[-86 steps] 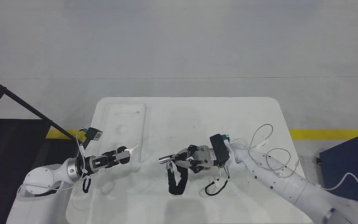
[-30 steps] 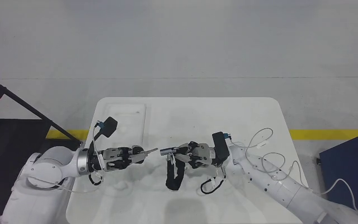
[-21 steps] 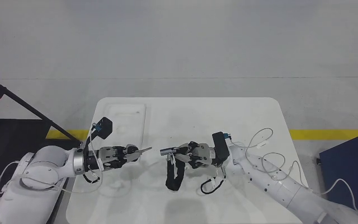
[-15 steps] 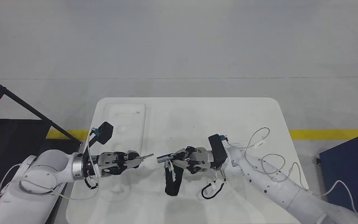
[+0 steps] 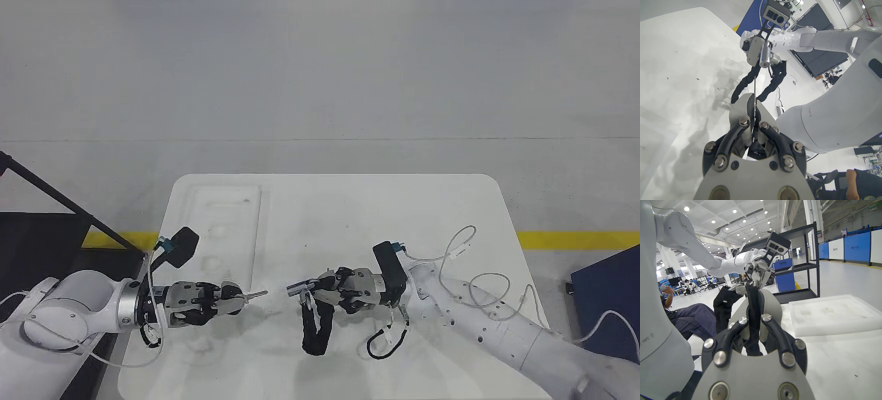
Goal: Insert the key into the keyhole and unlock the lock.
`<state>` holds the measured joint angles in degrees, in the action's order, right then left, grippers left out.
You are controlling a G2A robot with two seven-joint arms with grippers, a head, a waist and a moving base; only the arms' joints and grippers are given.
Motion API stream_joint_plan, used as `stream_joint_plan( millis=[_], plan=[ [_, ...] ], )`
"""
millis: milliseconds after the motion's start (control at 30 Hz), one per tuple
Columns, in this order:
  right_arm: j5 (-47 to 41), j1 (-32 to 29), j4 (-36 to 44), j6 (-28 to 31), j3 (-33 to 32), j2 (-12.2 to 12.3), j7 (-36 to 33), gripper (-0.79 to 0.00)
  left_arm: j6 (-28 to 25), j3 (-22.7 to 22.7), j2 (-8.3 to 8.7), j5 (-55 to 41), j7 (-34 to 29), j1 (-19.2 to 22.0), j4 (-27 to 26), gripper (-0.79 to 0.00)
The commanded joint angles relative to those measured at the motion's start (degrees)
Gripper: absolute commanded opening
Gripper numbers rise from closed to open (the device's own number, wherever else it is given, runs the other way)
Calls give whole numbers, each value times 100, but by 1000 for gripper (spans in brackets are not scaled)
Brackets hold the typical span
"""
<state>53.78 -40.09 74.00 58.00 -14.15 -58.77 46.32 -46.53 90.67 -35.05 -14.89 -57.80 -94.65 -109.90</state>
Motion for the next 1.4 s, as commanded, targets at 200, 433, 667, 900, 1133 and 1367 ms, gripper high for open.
stream_joint_plan(
  millis=[200, 433, 667, 900, 1133, 1367],
  plan=[
    [-363, 56, 160, 0, 204, 293, -3, -785, -219, -446, 418, 97, 222, 162, -228, -785],
    [-647, -28, 491, 0, 246, 594, -3, -785, -527, -749, 561, 381, 532, 605, -49, -785],
    [-776, -53, 583, 0, 262, 693, -3, -785, -360, -1186, 431, 360, 1023, 917, 34, -785],
    [-776, -53, 583, 0, 262, 693, -3, -785, -180, -1756, 297, 350, 1000, 1250, 52, -785],
    [-776, -53, 583, 0, 262, 693, -3, -785, -36, -2009, 196, 243, 1019, 1555, 188, -785],
    [-776, -53, 583, 0, 262, 693, -3, -785, -24, -2038, 163, 292, 867, 1597, 138, -785]
  ],
)
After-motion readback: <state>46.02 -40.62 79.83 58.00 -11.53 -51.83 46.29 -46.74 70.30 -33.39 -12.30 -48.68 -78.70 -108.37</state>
